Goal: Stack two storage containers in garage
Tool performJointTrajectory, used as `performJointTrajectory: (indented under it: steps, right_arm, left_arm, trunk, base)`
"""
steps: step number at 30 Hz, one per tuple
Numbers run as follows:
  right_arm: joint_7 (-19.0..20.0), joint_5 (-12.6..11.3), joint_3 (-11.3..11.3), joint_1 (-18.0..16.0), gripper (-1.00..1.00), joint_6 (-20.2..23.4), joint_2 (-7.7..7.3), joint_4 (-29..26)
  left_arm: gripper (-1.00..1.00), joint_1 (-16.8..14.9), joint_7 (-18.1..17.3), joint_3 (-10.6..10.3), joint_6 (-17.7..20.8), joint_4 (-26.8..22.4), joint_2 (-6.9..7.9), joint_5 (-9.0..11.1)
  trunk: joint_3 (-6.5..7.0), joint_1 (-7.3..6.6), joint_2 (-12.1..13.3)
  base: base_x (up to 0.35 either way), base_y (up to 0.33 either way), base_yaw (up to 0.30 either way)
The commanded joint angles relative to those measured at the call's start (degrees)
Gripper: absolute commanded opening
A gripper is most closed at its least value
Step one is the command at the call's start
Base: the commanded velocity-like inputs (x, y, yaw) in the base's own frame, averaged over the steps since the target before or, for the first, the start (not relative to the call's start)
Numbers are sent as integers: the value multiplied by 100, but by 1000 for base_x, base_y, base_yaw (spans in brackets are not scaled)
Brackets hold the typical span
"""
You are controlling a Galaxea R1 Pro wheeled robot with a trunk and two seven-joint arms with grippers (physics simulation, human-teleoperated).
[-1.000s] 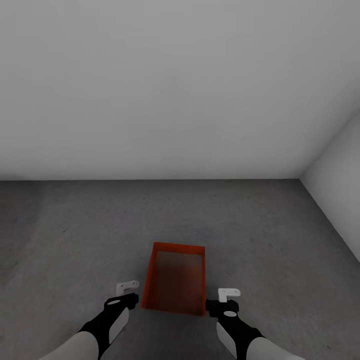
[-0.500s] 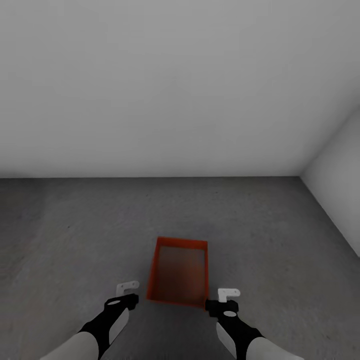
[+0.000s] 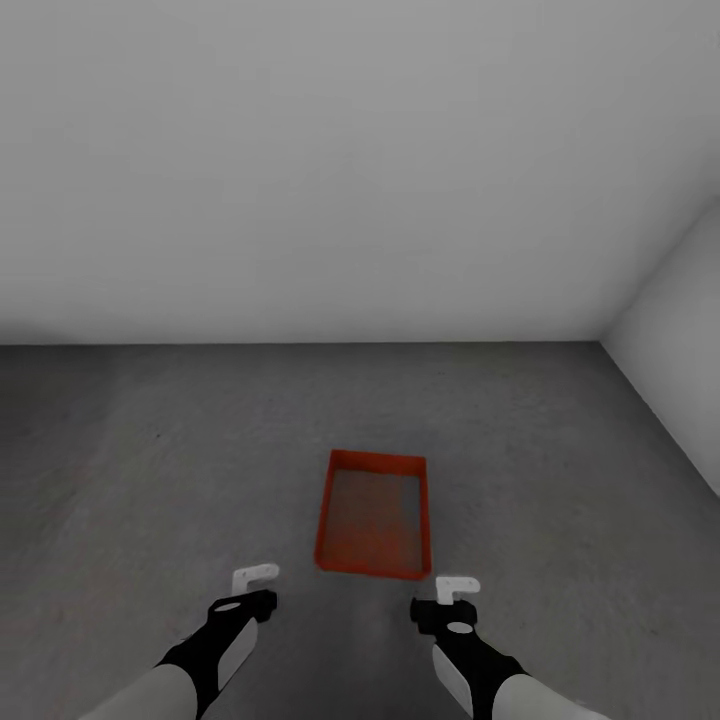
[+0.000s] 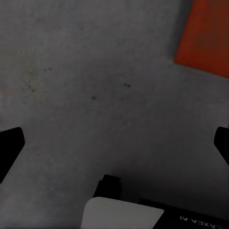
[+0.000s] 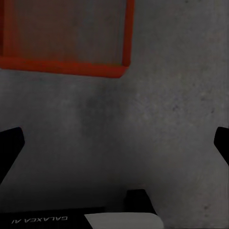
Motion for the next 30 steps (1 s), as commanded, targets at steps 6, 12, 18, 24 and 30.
performJointTrajectory:
  steps: [6,12,18,24,30]
  right_arm:
    - [-29,-71,46,-4,100,-31,-1,8]
    - [-13,-78,42,-4,100,-10,-4,123]
    - [-13,-83,36,-4,100,-19,-4,853]
    - [-13,-93,35,-4,100,-20,-77,1260]
    - [4,-96,37,347,100,10,-358,1316]
  left_arm:
    - [100,-1,40,-47,30,22,11,54]
    - [100,0,-2,-43,30,200,94,74]
    - [100,-2,7,-43,41,647,182,76]
    - [100,-2,-12,-35,41,1222,208,105]
    - [100,27,-32,-34,38,1687,220,323]
  trunk:
    - [-6,-2,-6]
    - [-1,-2,-6]
    - [40,-2,-6]
    - [95,-2,-6]
    - [151,-2,-6]
  base:
    - [-293,165,0]
    - [-288,166,0]
    - [-165,119,0]
    - [-21,15,0]
    - [-1,1,0]
